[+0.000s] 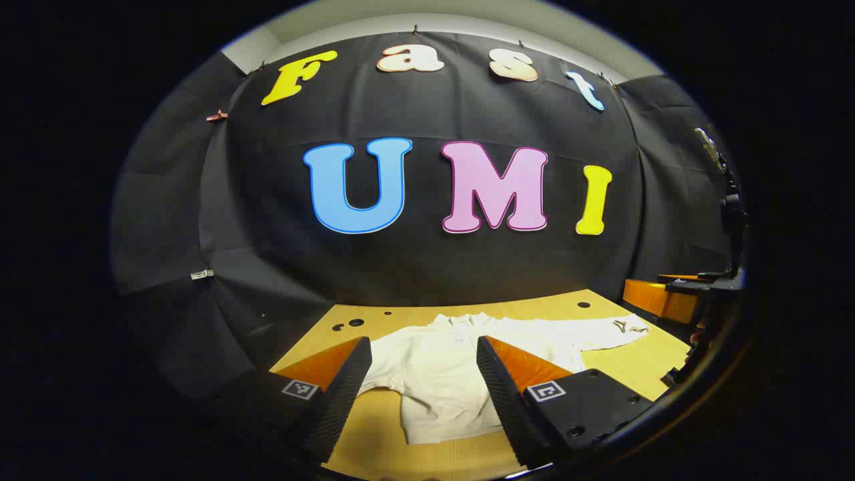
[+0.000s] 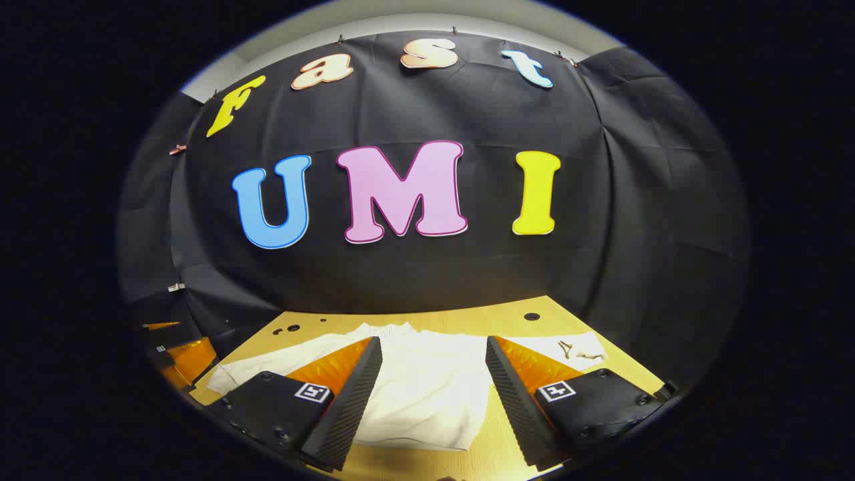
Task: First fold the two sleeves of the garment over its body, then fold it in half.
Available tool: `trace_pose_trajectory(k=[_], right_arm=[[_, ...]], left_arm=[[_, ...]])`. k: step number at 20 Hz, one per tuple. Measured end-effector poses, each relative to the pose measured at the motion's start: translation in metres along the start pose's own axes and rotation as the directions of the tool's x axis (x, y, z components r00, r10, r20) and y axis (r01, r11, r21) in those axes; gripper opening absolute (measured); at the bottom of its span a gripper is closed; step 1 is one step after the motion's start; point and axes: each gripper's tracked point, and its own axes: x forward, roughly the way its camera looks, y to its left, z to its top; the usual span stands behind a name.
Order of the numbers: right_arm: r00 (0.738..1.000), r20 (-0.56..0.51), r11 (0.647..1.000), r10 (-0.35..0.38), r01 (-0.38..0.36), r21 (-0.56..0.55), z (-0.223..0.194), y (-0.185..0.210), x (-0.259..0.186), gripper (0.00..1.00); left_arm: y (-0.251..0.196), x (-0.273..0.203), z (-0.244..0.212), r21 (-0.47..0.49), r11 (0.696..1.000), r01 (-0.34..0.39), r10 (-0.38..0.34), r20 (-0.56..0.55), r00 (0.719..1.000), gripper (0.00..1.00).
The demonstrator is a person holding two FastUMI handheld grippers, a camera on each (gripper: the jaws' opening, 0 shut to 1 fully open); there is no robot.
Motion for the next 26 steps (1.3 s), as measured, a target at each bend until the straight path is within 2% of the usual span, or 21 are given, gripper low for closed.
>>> trace_pose_trajectory(k=[3, 10, 18, 22, 26], right_arm=[[1.0, -0.009, 1.0, -0.011, 0.011, 0.015, -0.001, -0.006, 0.007, 0.96], [1.0, -0.005, 0.999, -0.004, 0.004, -0.038, 0.0, -0.008, 0.017, 0.99], [0.998, -0.019, 0.997, 0.055, -0.056, -0.046, -0.003, 0.002, 0.036, 0.99], [0.999, -0.029, 0.999, 0.043, -0.043, -0.011, -0.002, -0.005, 0.051, 0.99], [0.999, -0.032, 0.999, 0.028, -0.029, -0.023, 0.003, -0.02, 0.073, 0.99]], left_arm=[[-0.01, 0.01, 0.001, -0.003, 1.0, 0.019, -0.019, -0.001, 1.0, 0.97], [-0.012, 0.034, 0.006, -0.011, 1.0, 0.025, -0.025, 0.008, 1.0, 0.97], [-0.015, 0.054, 0.005, -0.005, 1.0, 0.024, -0.024, 0.004, 1.0, 0.97], [-0.017, 0.061, 0.007, 0.001, 1.0, 0.029, -0.029, 0.006, 1.0, 0.97], [-0.018, 0.066, 0.003, 0.013, 1.0, 0.018, -0.017, -0.013, 1.0, 0.97]])
